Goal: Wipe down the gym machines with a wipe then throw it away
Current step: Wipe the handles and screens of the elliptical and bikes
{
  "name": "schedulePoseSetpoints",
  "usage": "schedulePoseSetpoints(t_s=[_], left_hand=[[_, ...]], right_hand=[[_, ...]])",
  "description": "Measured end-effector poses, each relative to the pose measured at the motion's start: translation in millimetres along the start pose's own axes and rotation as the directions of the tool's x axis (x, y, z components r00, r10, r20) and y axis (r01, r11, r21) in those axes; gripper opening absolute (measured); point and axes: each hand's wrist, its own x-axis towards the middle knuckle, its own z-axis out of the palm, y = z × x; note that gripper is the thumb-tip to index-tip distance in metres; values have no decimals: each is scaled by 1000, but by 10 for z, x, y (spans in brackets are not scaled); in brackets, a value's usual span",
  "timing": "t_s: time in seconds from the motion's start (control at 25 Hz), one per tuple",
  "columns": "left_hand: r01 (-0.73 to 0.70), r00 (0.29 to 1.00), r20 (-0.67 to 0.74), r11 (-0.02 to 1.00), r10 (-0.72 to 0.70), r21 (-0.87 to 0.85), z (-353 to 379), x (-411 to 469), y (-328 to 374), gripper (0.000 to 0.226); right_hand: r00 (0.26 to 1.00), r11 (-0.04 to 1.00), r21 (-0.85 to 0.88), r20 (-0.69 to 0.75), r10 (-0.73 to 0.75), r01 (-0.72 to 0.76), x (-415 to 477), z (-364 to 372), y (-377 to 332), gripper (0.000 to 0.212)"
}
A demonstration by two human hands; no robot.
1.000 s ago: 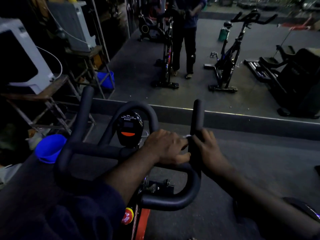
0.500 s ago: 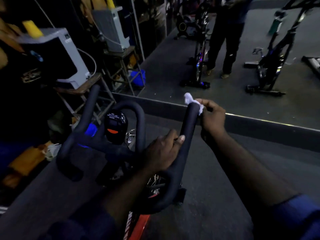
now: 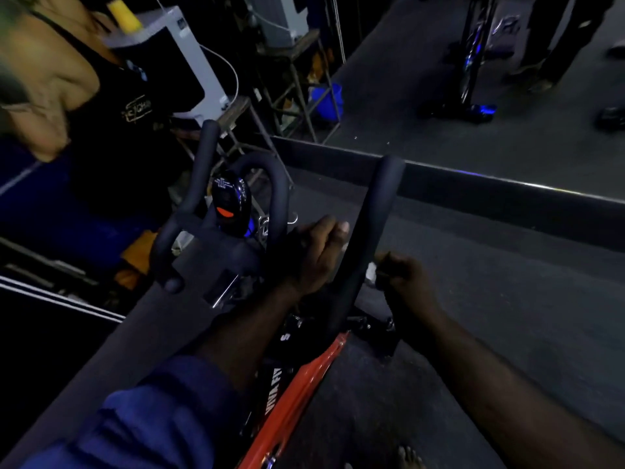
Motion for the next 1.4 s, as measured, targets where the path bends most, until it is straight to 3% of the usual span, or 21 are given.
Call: schedulePoseSetpoints(t_s=[0.12, 0.28, 0.36, 0.44, 0.52, 0.64, 0.76, 0.88, 0.96, 1.16, 1.28, 1.4], left_hand=[[-17, 1000, -8, 998, 17, 54, 12, -44, -46, 38], [55, 998, -24, 996, -57, -66, 18, -349, -100, 23], [-4, 1000, -24, 999, 5, 37, -80, -689, -212, 22], [-29, 999, -39, 989, 35, 143, -320, -1140, -328, 31], [-9, 1000, -16, 996, 11, 89, -579, -1623, -405, 35], [81, 996, -24, 996, -80, 22, -1012, -2412, -527, 27], [266, 956, -119, 963, -269, -37, -1618, -3508, -649, 19], [546, 806, -142, 815, -575, -196, -2280, -4946, -788, 14], [633, 680, -199, 702, -706, -327, -2742, -5902, -846, 14], [718, 440, -347, 556, -828, -419, -3759, -7626, -838, 6], [740, 281, -387, 456, -878, -495, -4131, -8442, -899, 19], [722, 209, -424, 431, -881, -541, -4405, -9124, -1035, 25]], right_hand=[[978, 991, 117, -206, -33, 58, 369, -85, -287, 33], [985, 993, -85, -145, -97, 85, 5, 191, 20, 27], [990, 994, -100, -136, -47, 33, -386, 313, 310, 35], [994, 994, -31, -23, 102, -103, -816, 464, 598, 34], [958, 962, 69, 139, 253, -264, -1263, 661, 794, 24], [914, 927, 140, 272, 300, -347, -1770, 1036, 1028, 24], [877, 927, 33, 340, 340, -372, -2428, 1558, 1120, 33], [768, 914, -144, 502, 398, -380, -3411, 2226, 1310, 40], [653, 895, -242, 616, 441, -376, -4107, 2720, 1470, 41], [459, 877, -386, 749, 478, -286, -5578, 3819, 1644, 18], [380, 882, -419, 796, 471, -216, -6207, 4418, 1889, 13], [298, 869, -435, 819, 491, -238, -6607, 4991, 2201, 21]])
